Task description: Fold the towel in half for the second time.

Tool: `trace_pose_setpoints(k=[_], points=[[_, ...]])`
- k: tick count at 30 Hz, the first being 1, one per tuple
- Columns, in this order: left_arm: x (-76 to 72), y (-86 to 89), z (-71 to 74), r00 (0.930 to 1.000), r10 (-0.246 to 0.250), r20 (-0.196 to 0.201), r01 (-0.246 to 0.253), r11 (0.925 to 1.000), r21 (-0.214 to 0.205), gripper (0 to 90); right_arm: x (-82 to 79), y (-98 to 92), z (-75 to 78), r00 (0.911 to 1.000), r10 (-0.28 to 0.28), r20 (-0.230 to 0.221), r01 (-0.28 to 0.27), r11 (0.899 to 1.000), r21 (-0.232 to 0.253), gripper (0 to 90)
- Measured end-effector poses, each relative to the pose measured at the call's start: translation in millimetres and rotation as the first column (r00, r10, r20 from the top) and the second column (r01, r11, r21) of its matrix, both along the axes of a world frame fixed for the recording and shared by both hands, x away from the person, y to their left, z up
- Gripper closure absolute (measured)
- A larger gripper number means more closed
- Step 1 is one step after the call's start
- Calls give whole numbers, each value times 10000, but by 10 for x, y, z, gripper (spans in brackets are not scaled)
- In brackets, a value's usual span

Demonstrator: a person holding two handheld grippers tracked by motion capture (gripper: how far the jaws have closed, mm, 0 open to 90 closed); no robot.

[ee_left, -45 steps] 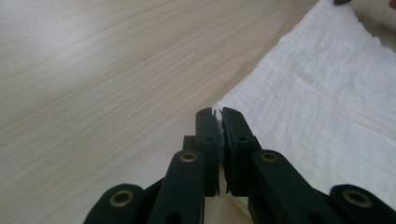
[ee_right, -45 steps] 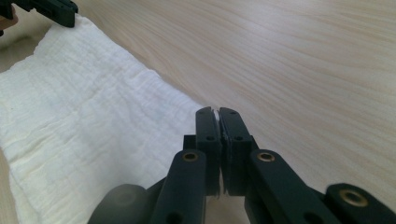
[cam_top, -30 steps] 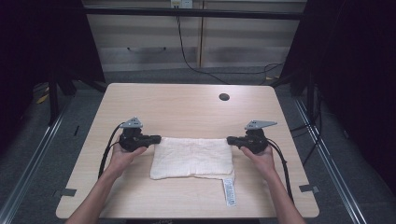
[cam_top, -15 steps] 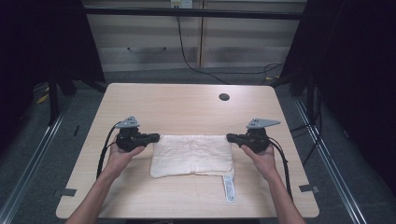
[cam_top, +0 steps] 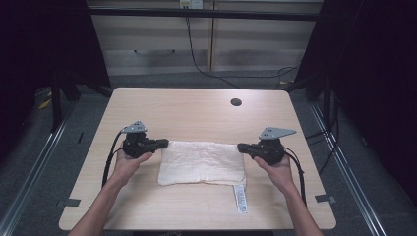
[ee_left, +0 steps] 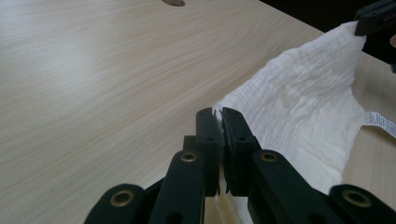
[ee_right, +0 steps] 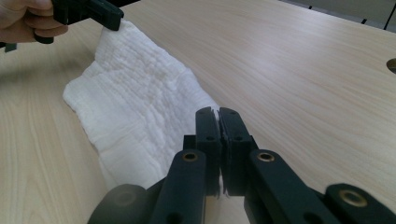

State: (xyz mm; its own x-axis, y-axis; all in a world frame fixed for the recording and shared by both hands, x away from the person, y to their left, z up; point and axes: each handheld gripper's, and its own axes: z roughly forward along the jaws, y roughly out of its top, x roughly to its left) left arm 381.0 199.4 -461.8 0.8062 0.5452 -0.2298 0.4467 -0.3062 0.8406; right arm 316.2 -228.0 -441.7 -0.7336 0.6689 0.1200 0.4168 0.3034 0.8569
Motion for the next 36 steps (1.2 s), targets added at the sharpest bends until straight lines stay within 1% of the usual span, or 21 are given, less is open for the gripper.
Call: trace_pose_setpoints(k=[2,3,10,13,16,19,22,25,28,34,36], points=[[-4,-6,4,10000,57,18,-57,10000,-41,863,-25,-1,-13,10000,0,-28,0,10000,-26,877],[-2,-9,4,10000,69,-33,-70,9999,-76,863,-35,2,-18,10000,29,-46,-29,10000,-77,876],[2,-5,-1,9999,158,-14,-158,9999,-4,863,-152,24,-43,9990,424,-107,-427,9984,-360,877],[-16,-17,-2,9995,301,-44,-302,9995,-123,863,-201,33,-52,9992,390,-65,-392,9983,-434,876],[-36,-35,3,9996,280,10,-280,9996,-31,864,-253,48,-72,9987,503,-120,-508,9973,-521,877],[-44,-47,3,9995,326,32,-326,9995,-45,864,-331,66,-109,9976,666,-203,-678,9954,-678,876],[-43,-50,-3,9993,384,18,-384,9993,-24,864,-389,79,-151,9960,832,-324,-856,9932,-792,877],[-43,-47,-7,9991,427,12,-427,9991,-32,865,-403,74,-171,9952,883,-422,-914,9926,-794,876],[-51,-38,-8,9991,427,36,-427,9991,-20,864,-404,61,-187,9944,875,-585,-911,9939,-617,876],[-81,-27,4,9992,393,76,-393,9992,11,864,-457,90,-291,9886,1099,-1032,-1200,9880,-971,876],[-93,-34,12,9993,368,104,-368,9993,36,865,-452,108,-319,9845,1287,-1189,-1416,9841,-1073,876]])
